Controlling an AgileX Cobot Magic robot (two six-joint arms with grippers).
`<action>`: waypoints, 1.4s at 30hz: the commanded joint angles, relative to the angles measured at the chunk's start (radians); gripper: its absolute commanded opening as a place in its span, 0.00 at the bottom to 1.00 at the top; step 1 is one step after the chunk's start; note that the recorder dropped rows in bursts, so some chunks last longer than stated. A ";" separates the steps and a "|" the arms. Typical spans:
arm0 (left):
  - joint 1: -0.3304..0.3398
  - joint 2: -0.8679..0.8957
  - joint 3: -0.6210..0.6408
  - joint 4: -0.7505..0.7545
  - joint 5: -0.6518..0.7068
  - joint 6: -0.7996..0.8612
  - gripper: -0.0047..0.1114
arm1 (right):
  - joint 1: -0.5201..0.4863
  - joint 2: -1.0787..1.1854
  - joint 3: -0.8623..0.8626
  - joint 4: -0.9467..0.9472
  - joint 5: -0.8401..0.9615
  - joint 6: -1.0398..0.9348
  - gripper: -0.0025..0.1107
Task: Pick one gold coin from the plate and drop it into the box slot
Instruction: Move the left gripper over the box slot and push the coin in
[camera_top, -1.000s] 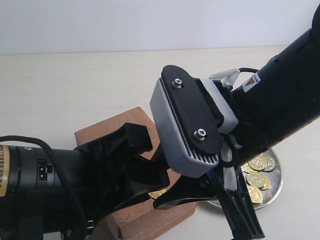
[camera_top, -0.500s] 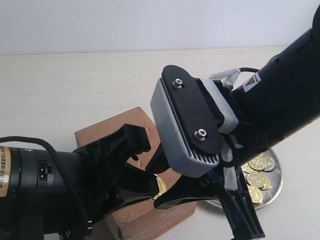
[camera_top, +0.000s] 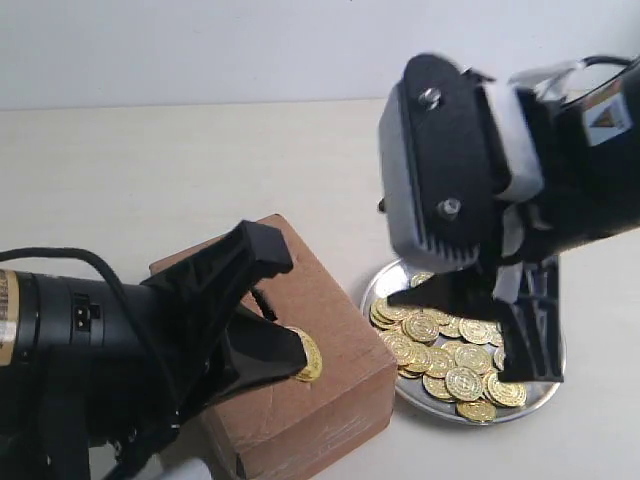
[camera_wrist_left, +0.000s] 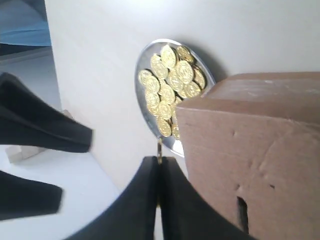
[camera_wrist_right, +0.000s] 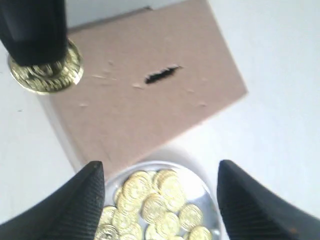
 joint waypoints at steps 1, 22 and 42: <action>0.102 0.029 -0.067 0.085 0.177 -0.034 0.04 | -0.003 -0.151 -0.004 -0.108 0.024 0.255 0.57; 0.237 0.443 -0.449 0.188 0.554 -0.198 0.04 | -0.003 -0.741 0.205 0.040 0.391 0.420 0.57; 0.237 0.508 -0.456 0.257 0.563 -0.239 0.04 | -0.003 -0.764 0.205 0.047 0.389 0.418 0.57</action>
